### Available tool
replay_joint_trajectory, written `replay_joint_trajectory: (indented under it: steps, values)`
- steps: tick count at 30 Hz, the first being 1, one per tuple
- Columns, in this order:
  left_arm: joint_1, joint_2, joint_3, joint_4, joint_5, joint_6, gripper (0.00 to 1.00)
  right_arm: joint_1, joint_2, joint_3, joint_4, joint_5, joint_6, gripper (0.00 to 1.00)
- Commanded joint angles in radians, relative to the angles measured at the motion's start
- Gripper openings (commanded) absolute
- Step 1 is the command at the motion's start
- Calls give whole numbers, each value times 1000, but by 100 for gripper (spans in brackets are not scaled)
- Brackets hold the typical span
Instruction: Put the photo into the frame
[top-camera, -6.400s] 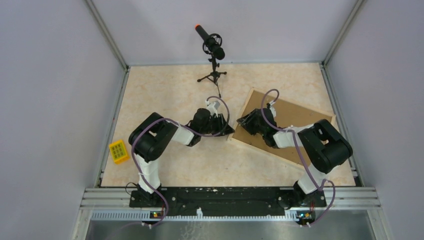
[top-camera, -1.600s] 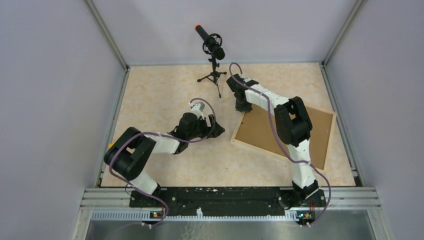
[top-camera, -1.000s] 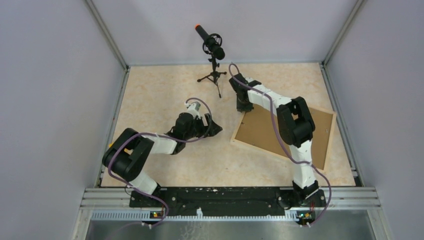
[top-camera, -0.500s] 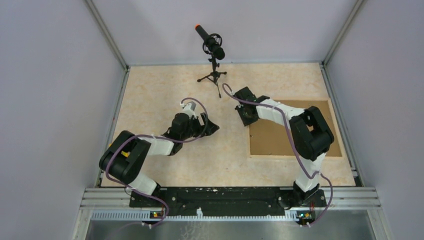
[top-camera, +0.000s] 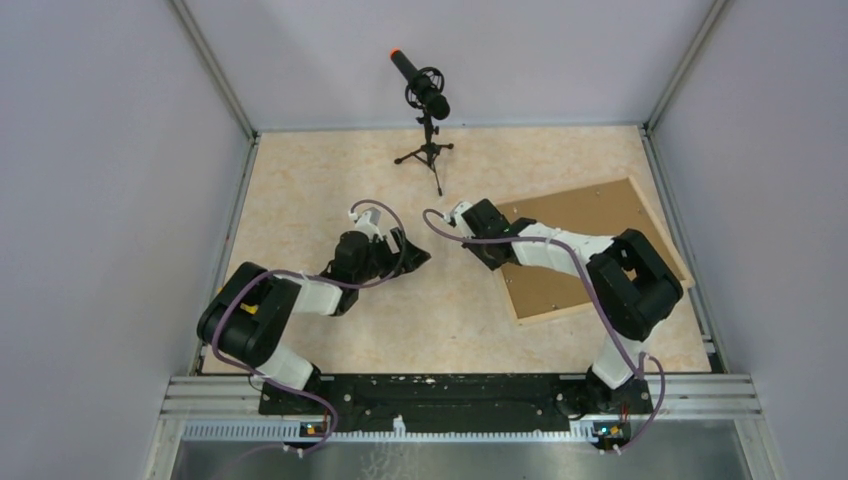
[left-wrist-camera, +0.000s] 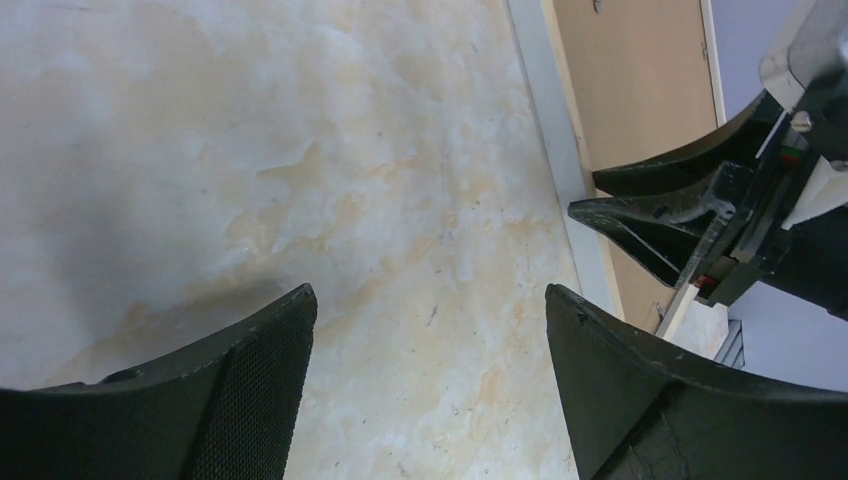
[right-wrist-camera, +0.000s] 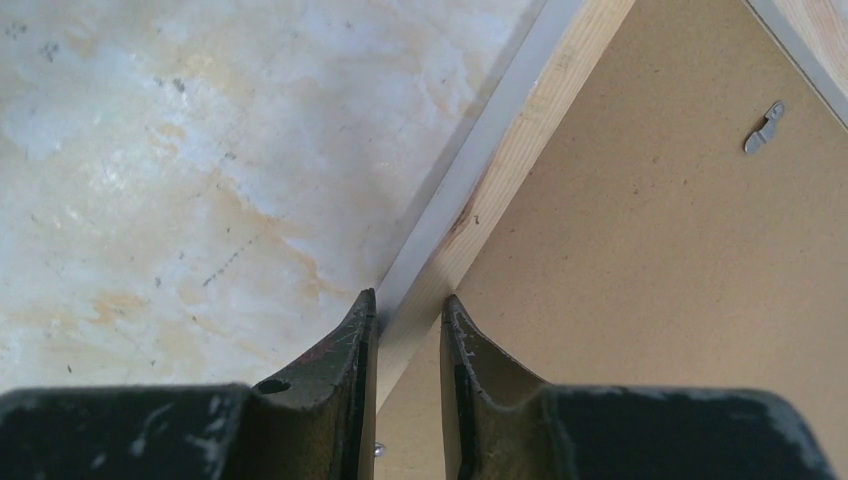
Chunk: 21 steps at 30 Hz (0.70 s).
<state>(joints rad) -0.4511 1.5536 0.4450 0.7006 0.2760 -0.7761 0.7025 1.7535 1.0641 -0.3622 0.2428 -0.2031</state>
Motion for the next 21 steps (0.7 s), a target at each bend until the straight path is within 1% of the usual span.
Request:
replay_joint_trajectory:
  steps: [1,5,9,13,16,17,18,20,21]
  values:
    - [26,-39,-47,109,2,-49,88,37,-19,-49,-127,-97,-167,0]
    - [41,-60,-80,133,-17,-71,88,96,-76,-107,-127,-86,-229,0]
    - [45,-39,-69,136,6,-71,88,143,-151,-184,-117,-113,-308,0]
    - [46,-7,-42,136,53,-59,88,152,-192,-230,-121,-115,-316,0]
    - [46,34,-2,137,126,-45,88,152,-202,-253,-131,-93,-308,0]
    - [46,53,10,144,151,-41,88,152,-210,-266,-130,-79,-303,2]
    - [46,72,22,154,177,-36,88,152,-223,-278,-130,-77,-303,6]
    - [45,116,47,177,249,-27,88,152,-263,-305,-125,-75,-305,21]
    - [43,130,59,184,270,-25,88,152,-288,-315,-125,-77,-305,27]
